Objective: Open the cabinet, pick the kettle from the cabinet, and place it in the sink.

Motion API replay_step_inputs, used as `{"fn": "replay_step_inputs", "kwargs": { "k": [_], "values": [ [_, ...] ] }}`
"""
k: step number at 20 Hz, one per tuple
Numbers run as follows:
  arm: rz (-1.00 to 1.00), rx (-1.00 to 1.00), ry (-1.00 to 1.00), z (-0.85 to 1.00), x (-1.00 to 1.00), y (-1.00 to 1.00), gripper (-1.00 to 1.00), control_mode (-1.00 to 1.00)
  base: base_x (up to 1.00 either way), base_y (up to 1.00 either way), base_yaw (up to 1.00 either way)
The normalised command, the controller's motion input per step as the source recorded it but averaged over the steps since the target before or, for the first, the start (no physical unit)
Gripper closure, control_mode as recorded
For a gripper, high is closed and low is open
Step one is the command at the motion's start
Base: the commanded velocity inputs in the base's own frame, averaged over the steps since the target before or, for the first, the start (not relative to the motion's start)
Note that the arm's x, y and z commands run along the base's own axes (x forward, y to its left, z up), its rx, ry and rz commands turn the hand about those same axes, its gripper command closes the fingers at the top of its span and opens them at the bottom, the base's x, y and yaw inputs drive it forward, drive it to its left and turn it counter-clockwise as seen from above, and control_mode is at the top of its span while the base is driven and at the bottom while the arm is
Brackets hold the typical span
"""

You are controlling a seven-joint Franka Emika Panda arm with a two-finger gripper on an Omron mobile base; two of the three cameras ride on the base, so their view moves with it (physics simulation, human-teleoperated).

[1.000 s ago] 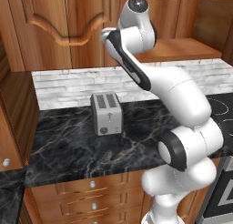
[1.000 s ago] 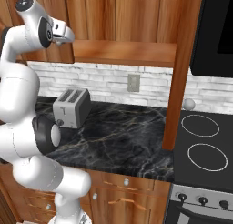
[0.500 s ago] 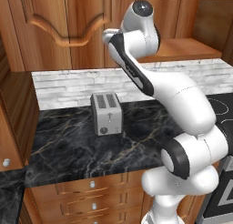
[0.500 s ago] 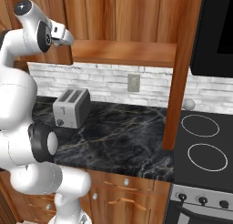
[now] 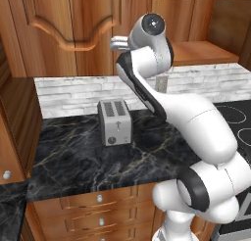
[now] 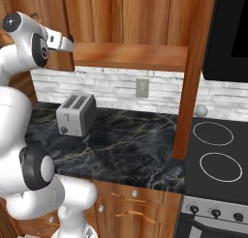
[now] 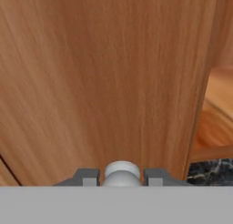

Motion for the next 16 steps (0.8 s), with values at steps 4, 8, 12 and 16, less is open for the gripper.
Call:
{"fn": "replay_step_inputs", "kwargs": {
  "k": [4, 8, 12, 16],
  "values": [
    [-0.04, 0.02, 0.00, 0.04, -0.27, 0.26, 1.00, -1.00, 0.00, 0.00, 0.00],
    [-0.03, 0.02, 0.00, 0.04, -0.32, 0.28, 1.00, -1.00, 0.00, 0.00, 0.00],
    [-0.03, 0.03, 0.00, 0.02, -0.41, 0.29, 1.00, -1.00, 0.00, 0.00, 0.00],
    [-0.03, 0.03, 0.00, 0.00, -0.44, 0.31, 1.00, -1.00, 0.00, 0.00, 0.00]
  ]
}}
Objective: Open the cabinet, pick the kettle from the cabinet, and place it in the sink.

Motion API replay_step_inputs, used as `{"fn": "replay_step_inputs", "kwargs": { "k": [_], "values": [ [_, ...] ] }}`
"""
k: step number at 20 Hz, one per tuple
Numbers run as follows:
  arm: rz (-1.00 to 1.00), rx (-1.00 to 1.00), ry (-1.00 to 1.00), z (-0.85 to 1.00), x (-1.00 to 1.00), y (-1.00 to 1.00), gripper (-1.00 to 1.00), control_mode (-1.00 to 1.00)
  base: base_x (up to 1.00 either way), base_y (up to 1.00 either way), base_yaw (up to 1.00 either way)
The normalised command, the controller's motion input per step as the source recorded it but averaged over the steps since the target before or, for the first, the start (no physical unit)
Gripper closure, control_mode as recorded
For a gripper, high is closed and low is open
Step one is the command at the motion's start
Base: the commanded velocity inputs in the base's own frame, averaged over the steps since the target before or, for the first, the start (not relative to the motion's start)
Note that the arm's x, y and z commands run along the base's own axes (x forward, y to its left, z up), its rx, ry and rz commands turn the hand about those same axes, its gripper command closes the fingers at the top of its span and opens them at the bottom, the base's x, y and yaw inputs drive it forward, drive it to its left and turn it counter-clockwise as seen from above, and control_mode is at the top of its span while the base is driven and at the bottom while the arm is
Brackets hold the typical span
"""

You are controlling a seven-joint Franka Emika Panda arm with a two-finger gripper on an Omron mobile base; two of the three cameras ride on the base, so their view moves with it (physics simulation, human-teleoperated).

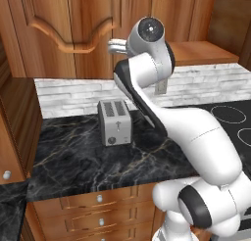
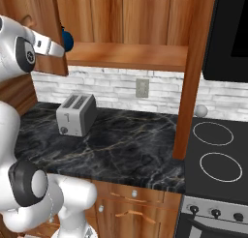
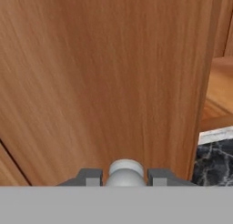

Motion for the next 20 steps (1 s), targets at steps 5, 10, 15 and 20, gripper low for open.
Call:
{"fn": "replay_step_inputs", "kwargs": {
  "k": [5, 10, 15, 20],
  "values": [
    [-0.05, 0.01, 0.00, 0.00, -0.45, 0.36, 1.00, -1.00, 0.00, 0.00, 0.00],
    [-0.05, 0.00, 0.00, 0.00, -0.44, 0.39, 1.00, -1.00, 0.00, 0.00, 0.00],
    [-0.06, 0.00, 0.00, 0.00, -0.45, 0.43, 1.00, -1.00, 0.00, 0.00, 0.00],
    [-0.10, 0.00, -0.02, 0.00, -0.45, 0.47, 1.00, -1.00, 0.00, 0.00, 0.00]
  ]
}}
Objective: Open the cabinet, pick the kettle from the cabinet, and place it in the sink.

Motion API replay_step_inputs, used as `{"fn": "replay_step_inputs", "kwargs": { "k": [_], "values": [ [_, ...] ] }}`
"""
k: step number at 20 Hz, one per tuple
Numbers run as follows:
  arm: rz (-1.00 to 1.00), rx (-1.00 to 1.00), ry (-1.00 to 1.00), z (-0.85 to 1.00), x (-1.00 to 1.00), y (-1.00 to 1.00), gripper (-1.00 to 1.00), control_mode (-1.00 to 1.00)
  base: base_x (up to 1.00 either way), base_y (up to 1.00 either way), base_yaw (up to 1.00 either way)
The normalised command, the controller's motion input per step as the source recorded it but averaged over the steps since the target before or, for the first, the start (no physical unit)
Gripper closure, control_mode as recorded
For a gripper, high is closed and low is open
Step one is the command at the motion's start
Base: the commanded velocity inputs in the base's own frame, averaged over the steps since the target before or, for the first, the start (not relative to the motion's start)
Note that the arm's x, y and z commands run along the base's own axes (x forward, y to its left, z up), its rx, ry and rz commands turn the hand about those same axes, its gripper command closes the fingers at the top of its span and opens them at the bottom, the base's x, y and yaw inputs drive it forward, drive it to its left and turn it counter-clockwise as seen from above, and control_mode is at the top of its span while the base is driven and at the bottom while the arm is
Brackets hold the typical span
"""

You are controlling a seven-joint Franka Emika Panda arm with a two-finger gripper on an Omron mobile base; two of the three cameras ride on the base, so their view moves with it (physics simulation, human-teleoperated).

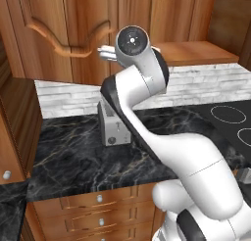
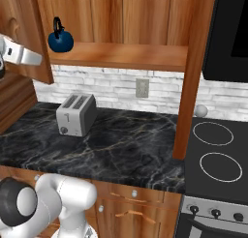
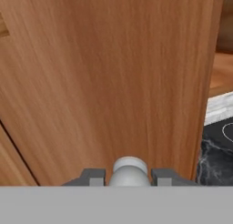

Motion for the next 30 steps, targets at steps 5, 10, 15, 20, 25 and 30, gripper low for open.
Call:
{"fn": "replay_step_inputs", "kwargs": {
  "k": [5, 10, 15, 20, 25, 30],
  "values": [
    [-0.11, 0.00, -0.02, 0.00, -0.46, 0.48, 1.00, -1.00, 0.00, 0.00, 0.00],
    [-0.11, 0.00, -0.01, 0.00, -0.46, 0.50, 1.00, -1.00, 0.00, 0.00, 0.00],
    [-0.11, 0.00, 0.00, 0.00, -0.42, 0.52, 1.00, -1.00, 0.00, 0.00, 0.00],
    [-0.07, 0.00, 0.00, 0.00, -0.41, 0.52, 1.00, -1.00, 0.00, 0.00, 0.00],
    [-0.05, 0.00, 0.00, -0.04, -0.40, 0.52, 1.00, -1.00, 0.00, 0.00, 0.00],
    [-0.02, 0.00, -0.05, -0.10, -0.38, 0.49, 1.00, -1.00, 0.00, 0.00, 0.00]
  ]
}}
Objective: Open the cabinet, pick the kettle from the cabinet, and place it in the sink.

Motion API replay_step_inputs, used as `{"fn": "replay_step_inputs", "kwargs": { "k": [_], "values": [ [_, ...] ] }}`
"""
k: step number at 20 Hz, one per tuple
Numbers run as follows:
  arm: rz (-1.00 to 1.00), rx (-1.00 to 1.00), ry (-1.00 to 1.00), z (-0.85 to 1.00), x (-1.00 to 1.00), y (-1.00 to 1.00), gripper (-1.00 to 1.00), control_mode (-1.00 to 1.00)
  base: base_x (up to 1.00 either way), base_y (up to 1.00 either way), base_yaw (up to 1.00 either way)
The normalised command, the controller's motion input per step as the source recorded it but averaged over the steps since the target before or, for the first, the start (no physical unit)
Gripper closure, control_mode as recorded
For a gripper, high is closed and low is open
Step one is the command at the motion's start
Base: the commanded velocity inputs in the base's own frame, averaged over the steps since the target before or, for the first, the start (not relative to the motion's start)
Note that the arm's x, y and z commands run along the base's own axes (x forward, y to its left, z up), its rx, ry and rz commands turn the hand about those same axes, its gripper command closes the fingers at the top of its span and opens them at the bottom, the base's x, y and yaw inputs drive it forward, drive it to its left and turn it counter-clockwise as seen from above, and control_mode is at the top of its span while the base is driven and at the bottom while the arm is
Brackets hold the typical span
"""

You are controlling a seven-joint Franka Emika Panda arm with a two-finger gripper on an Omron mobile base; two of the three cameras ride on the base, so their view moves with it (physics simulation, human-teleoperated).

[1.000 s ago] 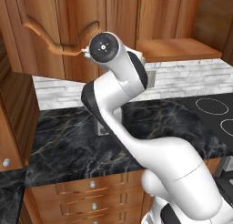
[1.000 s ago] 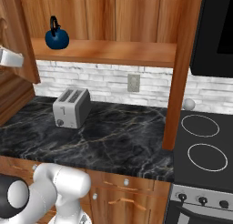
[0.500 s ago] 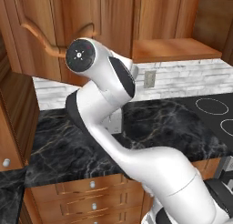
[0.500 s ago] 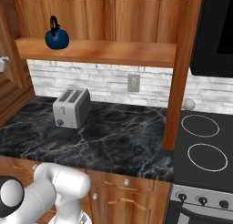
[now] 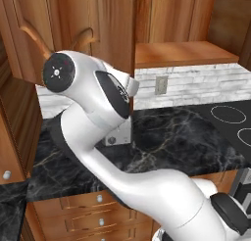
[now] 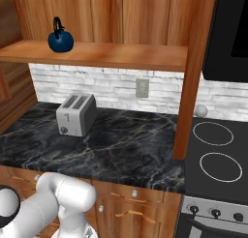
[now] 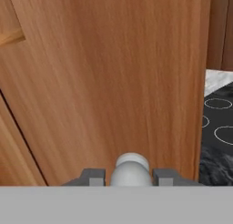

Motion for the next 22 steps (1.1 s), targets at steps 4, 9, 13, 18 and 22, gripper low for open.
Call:
{"fn": "replay_step_inputs", "kwargs": {
  "k": [4, 9, 13, 18, 22],
  "values": [
    [0.00, 0.00, -0.08, -0.15, -0.32, 0.47, 1.00, -1.00, 0.00, 0.00, 0.00],
    [0.00, 0.00, -0.05, -0.19, -0.23, 0.53, 1.00, -1.00, 0.00, 0.00, 0.00],
    [0.00, 0.00, 0.00, -0.22, -0.18, 0.35, -1.00, -1.00, 0.00, 0.00, 0.00],
    [0.00, 0.02, 0.00, -0.16, -0.30, 0.12, -1.00, -1.00, 0.00, 0.00, 0.00],
    [0.01, 0.00, 0.00, -0.13, -0.44, 0.01, -1.00, -1.00, 0.00, 0.00, 0.00]
  ]
}}
